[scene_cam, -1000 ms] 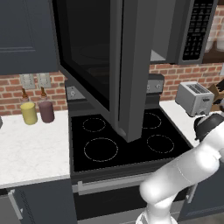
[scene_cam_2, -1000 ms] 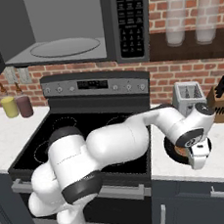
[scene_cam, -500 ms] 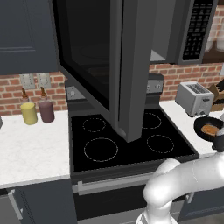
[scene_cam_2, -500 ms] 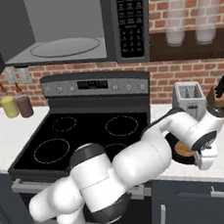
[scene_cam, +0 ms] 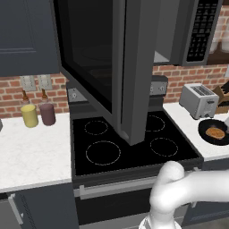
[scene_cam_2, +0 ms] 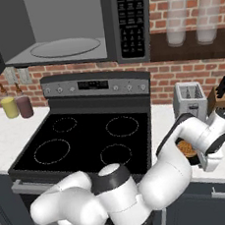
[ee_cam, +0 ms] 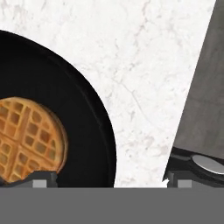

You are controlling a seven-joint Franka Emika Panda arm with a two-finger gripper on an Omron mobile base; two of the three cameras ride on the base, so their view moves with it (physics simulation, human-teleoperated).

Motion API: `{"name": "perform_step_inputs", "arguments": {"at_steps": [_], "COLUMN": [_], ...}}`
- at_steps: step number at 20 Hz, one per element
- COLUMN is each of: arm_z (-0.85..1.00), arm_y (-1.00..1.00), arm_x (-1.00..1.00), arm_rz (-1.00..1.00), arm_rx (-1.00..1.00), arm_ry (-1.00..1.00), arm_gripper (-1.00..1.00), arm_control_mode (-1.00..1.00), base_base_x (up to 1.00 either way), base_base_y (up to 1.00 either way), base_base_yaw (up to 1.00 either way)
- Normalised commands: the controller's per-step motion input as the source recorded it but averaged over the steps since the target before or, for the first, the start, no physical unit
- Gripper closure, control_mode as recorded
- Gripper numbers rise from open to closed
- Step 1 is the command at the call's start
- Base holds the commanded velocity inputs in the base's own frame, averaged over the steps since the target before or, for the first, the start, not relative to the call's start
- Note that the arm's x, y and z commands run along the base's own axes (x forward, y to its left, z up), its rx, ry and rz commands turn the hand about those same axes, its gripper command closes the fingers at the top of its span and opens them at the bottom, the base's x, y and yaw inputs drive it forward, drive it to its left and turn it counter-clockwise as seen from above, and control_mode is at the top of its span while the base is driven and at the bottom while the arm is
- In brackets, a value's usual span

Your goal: Open the microwave, place the bowl with waffle inside the microwave, then close the microwave door and turn it on.

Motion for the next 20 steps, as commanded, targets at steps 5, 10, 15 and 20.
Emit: {"name": "perform_step_inputs", "arguments": {"at_steps": [5, 10, 15, 20], "arm_z": [-0.23, -0.23, -0.29, -0.25], "arm_y": [-0.01, 0.0, 0.0, 0.0], "arm_x": [0.09, 0.08, 0.07, 0.07], "arm_rz": [0.0, 0.0, 0.0, 0.0], "arm_rx": [0.0, 0.0, 0.0, 0.0], "arm_ry": [0.0, 0.0, 0.0, 0.01], "arm_gripper": [-1.0, -1.0, -1.0, 1.0], "arm_control_mode": [-1.0, -1.0, -1.0, -1.0], "base_base_x": [0.0, 0.0, 0.0, 0.0], "base_base_y": [0.0, 0.0, 0.0, 0.0], "base_base_yaw": [0.0, 0.0, 0.0, 0.0]}}
